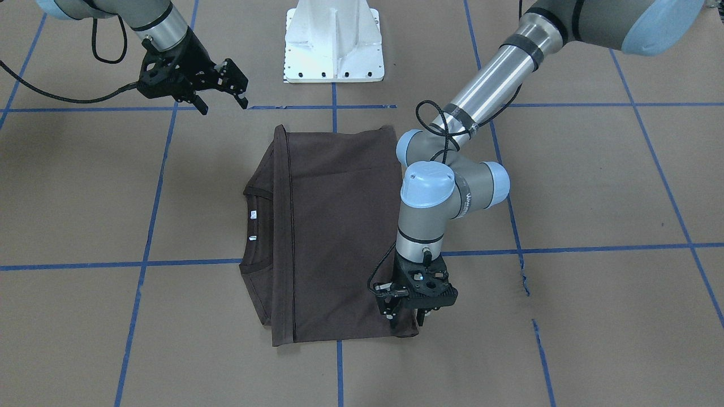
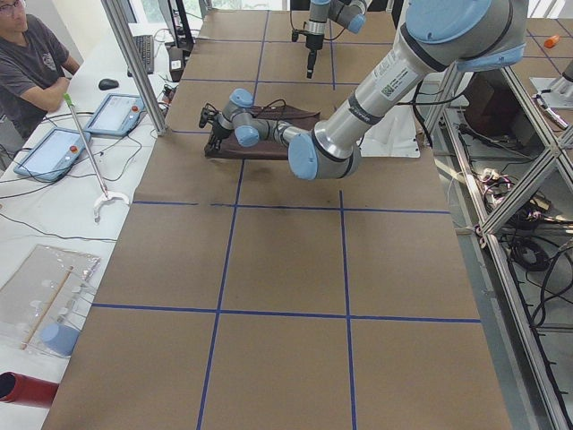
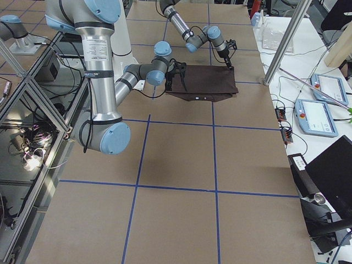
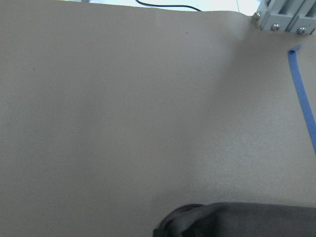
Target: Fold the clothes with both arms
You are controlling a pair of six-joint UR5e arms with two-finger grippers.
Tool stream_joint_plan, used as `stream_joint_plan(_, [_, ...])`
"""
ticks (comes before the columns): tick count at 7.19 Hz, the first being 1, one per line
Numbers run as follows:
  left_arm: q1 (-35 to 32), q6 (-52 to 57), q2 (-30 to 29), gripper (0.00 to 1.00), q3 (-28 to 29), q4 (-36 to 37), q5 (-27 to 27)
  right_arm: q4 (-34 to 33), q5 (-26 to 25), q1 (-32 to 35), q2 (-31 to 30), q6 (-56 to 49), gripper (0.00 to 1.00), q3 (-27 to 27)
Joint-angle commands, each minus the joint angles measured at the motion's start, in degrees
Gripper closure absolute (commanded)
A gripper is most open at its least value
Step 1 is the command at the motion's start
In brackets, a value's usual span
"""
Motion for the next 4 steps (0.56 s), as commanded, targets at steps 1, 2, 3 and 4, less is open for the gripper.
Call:
stream_joint_plan(1, [-1.7,2.9,4.1,0.00,-7.9,3.5,-7.5,-7.0,0.1,1.6,3.1,-8.2,0.00,-1.6])
stream_joint_plan(2, [-1.8,3.7,9.0,0.00,-15.9,7.7,-8.4,-15.5,0.1,2.6,9.1,-15.5,0.00,-3.9])
stream_joint_plan(3, [-1.8,6.9,13.0,0.00,-22.6,13.3,-8.5,-22.5,-0.1,2.9,15.4,-17.9,0.00,-8.7])
stream_joint_plan(4, [-1.8,10.4,17.7,0.00,-30.5,18.8,-8.7,-23.7,-0.1,3.0,18.6,-18.2,0.00,-12.5])
